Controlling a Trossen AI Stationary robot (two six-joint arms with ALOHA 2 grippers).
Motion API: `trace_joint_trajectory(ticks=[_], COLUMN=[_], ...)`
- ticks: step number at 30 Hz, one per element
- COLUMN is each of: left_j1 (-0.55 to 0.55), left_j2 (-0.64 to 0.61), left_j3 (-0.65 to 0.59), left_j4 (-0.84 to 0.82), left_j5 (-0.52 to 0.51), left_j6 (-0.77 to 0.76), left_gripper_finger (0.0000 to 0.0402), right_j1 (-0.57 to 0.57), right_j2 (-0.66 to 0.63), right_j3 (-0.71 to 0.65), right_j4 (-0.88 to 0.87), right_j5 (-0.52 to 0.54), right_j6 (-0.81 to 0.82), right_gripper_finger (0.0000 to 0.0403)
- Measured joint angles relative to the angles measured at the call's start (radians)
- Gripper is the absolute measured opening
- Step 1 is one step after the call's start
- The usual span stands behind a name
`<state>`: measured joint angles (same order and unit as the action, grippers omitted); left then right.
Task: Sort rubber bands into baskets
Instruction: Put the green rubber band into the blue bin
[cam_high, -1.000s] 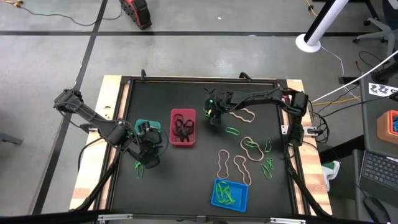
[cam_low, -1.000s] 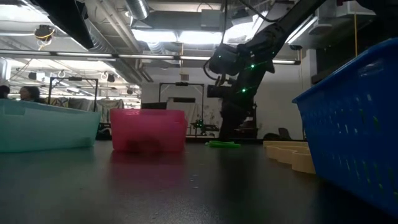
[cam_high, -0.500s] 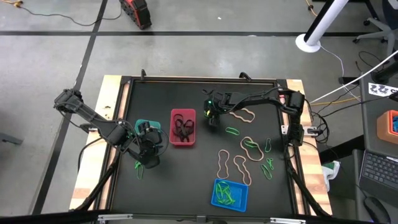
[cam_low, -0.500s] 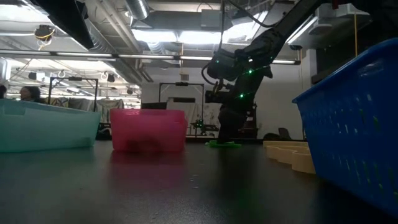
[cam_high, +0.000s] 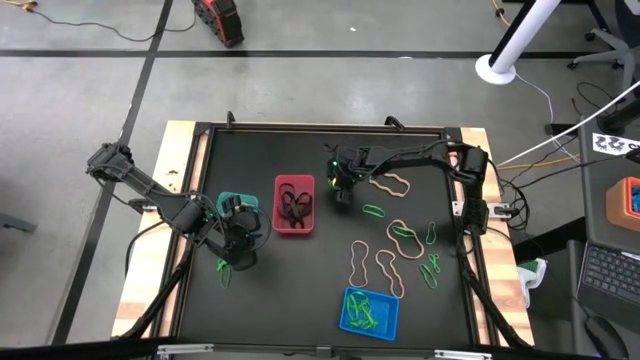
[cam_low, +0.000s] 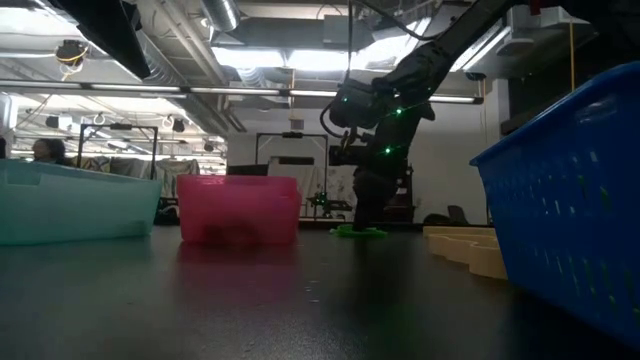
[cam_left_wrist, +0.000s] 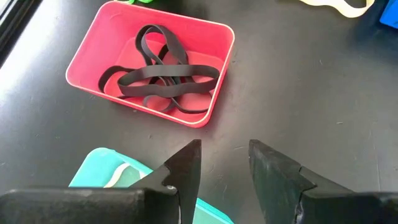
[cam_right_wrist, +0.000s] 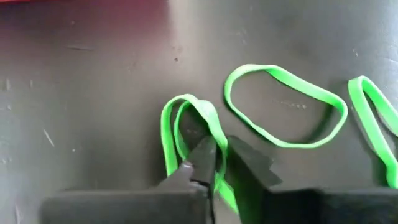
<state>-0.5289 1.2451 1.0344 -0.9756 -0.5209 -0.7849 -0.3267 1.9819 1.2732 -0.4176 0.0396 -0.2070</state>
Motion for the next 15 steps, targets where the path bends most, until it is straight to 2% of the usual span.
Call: trace_joint_trajectory(ticks=[4, 15], left_j1=[0.0, 0.0], left_j2=[0.0, 0.0], left_j3=[0.0, 0.0], left_j4=[0.0, 0.0], left_j5=[0.0, 0.0], left_j6=[0.0, 0.0], left_gripper_finger=[0.0131, 0.0131], right_j1=[0.0, 0.0], right_j2=[0.0, 0.0], right_j3=[0.028, 0.108], right_j4=[-0.03, -0.139], right_j5=[0.0, -0.007], right_j6=[0.0, 0.0], right_gripper_finger=[0.0005, 0.0005])
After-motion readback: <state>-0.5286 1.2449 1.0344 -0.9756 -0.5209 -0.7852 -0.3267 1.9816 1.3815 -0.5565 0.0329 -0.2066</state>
